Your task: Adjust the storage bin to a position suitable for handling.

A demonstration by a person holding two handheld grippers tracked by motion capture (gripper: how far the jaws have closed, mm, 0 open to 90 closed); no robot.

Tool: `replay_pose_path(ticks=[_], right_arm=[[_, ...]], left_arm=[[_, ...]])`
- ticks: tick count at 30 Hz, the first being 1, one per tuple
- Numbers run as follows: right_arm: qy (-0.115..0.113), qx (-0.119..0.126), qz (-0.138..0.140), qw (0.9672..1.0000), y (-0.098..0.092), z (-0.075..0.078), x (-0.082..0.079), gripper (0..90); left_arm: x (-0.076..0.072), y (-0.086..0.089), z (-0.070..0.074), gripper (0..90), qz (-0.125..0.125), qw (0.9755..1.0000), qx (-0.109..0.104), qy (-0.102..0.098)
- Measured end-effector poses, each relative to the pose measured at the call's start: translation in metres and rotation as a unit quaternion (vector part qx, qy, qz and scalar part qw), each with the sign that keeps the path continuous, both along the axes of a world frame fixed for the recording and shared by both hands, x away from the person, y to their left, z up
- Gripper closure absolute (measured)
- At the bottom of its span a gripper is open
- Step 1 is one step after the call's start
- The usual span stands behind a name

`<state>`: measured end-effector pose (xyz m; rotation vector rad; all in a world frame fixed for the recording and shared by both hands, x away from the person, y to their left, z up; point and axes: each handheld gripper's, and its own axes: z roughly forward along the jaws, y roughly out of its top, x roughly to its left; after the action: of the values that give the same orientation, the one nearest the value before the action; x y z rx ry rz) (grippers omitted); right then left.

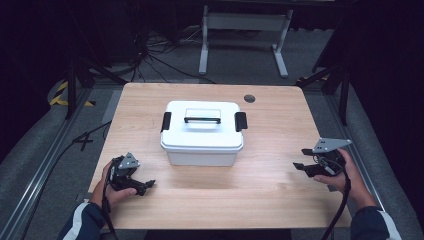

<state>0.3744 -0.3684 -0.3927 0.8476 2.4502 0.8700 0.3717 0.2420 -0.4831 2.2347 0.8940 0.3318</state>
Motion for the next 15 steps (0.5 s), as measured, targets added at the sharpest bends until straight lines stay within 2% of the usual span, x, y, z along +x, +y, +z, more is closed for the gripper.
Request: replay_pose_path(ticks=[12, 14, 15], right_arm=[[-0.025, -0.030, 0.030, 0.9988, 0.023, 0.041, 0.016, 38.0], [-0.026, -0.033, 0.032, 0.9986, 0.025, 0.044, 0.016, 38.1], [-0.029, -0.039, 0.041, 0.9980, 0.031, 0.051, 0.019, 38.3]], left_arm=[[0.000, 0.000, 0.000, 0.2, 0.000, 1.0000, 0.000, 0.000], [0.000, 0.000, 0.000, 0.3, 0.000, 1.0000, 0.000, -0.001], [0.000, 0.000, 0.000, 0.3, 0.000, 1.0000, 0.001, 0.000]])
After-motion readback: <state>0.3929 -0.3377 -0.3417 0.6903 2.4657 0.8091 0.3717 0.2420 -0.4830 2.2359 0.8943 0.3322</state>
